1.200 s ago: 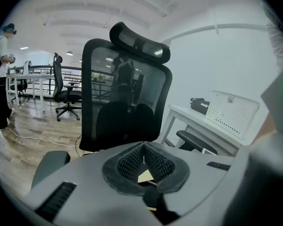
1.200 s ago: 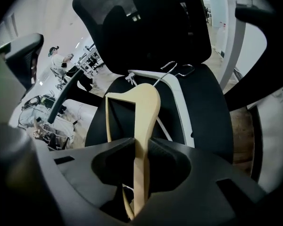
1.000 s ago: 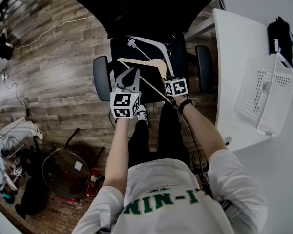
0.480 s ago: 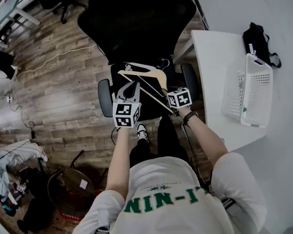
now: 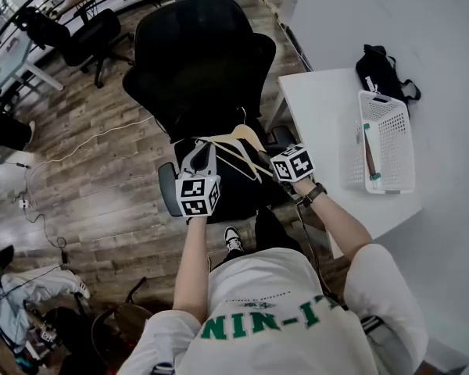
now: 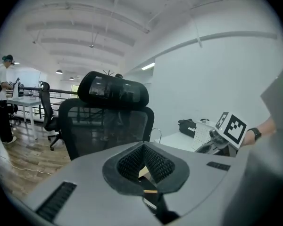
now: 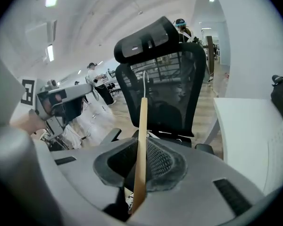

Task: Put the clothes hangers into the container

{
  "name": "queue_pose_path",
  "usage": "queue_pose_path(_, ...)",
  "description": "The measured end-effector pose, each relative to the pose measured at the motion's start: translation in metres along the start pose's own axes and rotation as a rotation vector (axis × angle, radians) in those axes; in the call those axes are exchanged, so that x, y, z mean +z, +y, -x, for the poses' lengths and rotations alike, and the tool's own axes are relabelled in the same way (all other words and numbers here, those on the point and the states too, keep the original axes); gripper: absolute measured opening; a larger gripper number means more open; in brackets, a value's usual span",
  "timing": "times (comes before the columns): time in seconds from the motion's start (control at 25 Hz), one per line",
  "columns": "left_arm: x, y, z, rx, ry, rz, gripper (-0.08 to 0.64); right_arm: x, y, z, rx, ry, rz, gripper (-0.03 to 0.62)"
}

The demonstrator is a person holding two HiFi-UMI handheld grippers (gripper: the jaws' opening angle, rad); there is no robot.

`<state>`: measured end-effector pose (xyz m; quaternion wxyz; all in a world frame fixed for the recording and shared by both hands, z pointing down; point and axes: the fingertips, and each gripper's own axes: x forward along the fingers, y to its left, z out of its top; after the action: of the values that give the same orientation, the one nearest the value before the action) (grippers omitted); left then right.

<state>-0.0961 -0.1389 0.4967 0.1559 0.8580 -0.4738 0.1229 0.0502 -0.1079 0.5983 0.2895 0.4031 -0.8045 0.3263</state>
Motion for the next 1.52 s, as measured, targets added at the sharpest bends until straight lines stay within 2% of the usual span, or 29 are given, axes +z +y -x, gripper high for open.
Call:
queue_pose_path(0.16,0.019,-0.019,-0.004,-0.045,-0.01,-0.03,0.014,0.022,-0.001,0.039,-0.014,-0.047,0.03,0.064)
queue_pose_path(0.4,0.051,-0.056,-0.02,-0.154,-0.026,-0.096,0.015,0.067,-0.015,0.113,-0.048,-0.124,0.061,0.064)
queue_pose_path(0.64,0.083,-0.106,-0.042,-0.284,-0.052,-0.139,0.015,0.104,-0.043,0.202,-0.136,-0.206,0.075,0.064)
queue_pose_path(0.8,0.112,-0.141,-0.061,-0.372,-0.088,-0.188,0.015,0.12,-0.067,0.255,-0.196,-0.249,0.049,0.064)
queue_pose_path(1.08,0.151,-0.212,-0.089,-0.532,-0.127,-0.172,0.015,0.116,-0.112,0.348,-0.322,-0.31,-0.021,0.064)
queue_pose_path(1.28,0.167,-0.276,-0.099,-0.677,-0.137,-0.209,0.014,0.089,-0.134,0.415,-0.445,-0.311,-0.059,0.064)
queue_pose_path(1.52,0.164,-0.34,-0.115,-0.792,-0.128,-0.245,0.014,0.048,-0.163,0.469,-0.564,-0.299,-0.118,0.066)
